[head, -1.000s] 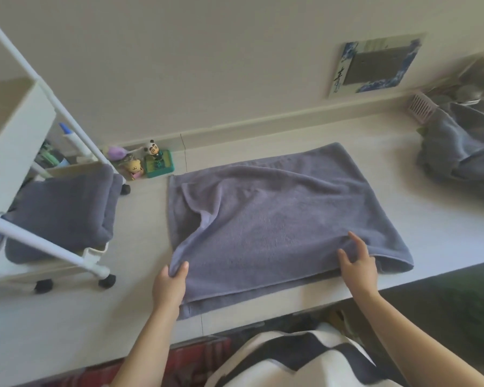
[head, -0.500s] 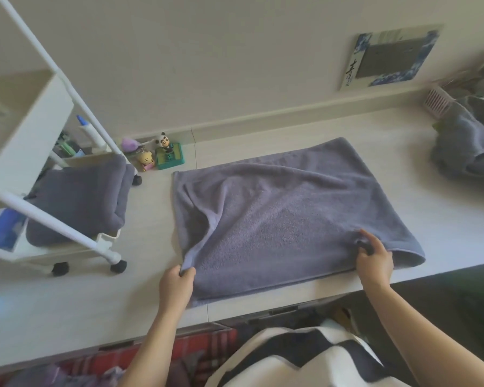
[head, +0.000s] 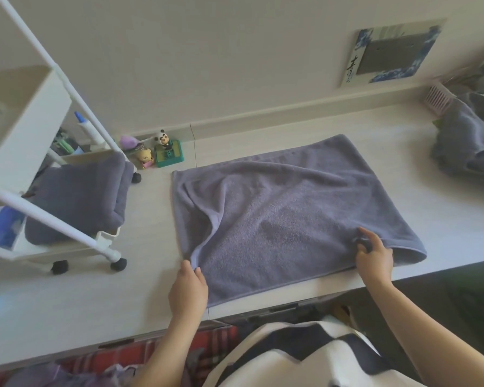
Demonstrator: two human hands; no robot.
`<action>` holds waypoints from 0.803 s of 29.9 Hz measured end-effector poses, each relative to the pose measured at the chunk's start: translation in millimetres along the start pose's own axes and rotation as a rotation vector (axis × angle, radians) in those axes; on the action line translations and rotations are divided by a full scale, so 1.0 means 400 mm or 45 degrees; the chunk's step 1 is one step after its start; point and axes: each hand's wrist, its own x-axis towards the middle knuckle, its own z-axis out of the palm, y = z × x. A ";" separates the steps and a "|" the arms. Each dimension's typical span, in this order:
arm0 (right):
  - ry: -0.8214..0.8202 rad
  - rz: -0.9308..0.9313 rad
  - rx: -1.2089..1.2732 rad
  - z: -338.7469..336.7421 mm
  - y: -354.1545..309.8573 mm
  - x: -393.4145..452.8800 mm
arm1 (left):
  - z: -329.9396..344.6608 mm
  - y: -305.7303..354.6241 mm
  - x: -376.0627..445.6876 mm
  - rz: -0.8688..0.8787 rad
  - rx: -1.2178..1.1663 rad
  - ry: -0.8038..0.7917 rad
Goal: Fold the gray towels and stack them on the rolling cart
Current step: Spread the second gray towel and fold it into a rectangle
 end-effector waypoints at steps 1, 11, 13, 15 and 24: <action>0.000 0.003 -0.007 0.001 -0.002 0.000 | 0.004 0.002 -0.005 0.012 0.026 0.017; -0.004 -0.008 -0.013 0.008 -0.003 0.000 | 0.036 0.022 -0.002 0.382 0.011 0.406; -0.007 -0.014 -0.010 0.007 -0.001 -0.001 | 0.042 0.072 -0.004 0.622 -0.071 0.392; -0.008 -0.021 -0.005 0.007 0.003 -0.002 | 0.058 0.128 -0.004 0.812 -0.124 0.239; 0.044 -0.014 0.004 -0.019 0.014 0.016 | 0.128 0.123 0.075 0.786 0.382 -0.144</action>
